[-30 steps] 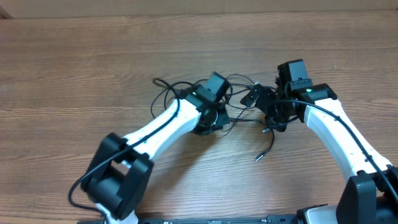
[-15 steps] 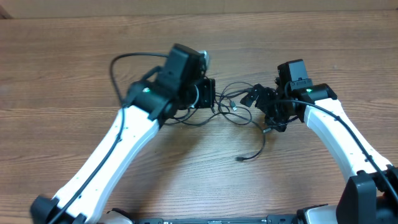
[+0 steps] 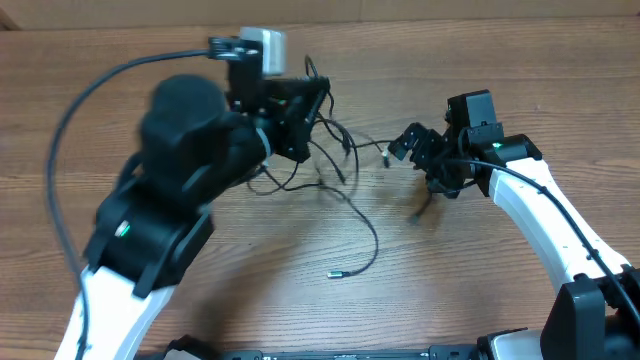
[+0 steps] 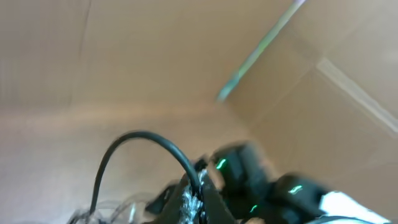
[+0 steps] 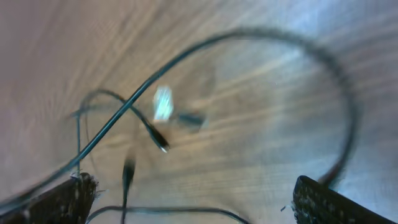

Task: Untangle cables
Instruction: 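Lift the grasped cable with the left gripper and pull it up-left out of the tangle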

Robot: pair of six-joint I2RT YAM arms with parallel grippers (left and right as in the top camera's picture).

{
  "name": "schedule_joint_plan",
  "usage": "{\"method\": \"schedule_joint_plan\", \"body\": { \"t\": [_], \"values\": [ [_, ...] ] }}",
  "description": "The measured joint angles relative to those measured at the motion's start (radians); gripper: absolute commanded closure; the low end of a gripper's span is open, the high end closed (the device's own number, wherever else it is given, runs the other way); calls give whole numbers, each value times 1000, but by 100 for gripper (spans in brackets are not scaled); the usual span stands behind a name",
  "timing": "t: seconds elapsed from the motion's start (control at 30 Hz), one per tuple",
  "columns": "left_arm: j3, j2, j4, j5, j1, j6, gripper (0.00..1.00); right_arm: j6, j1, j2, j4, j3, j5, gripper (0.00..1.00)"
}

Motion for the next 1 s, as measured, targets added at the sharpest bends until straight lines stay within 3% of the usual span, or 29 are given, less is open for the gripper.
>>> {"method": "schedule_joint_plan", "body": {
  "t": [0.4, 0.63, 0.77, 1.0],
  "values": [
    [14, -82, 179, -70, 0, 67, 96, 0, 0, 0, 6, 0, 25, 0],
    [15, -83, 572, -114, 0, 115, 96, 0, 0, 0, 6, 0, 31, 0],
    [16, -91, 713, -143, 0, 121, 96, 0, 0, 0, 5, 0, 32, 0],
    [16, -90, 745, -379, 0, 122, 96, 0, 0, 0, 5, 0, 32, 0]
  ]
}}
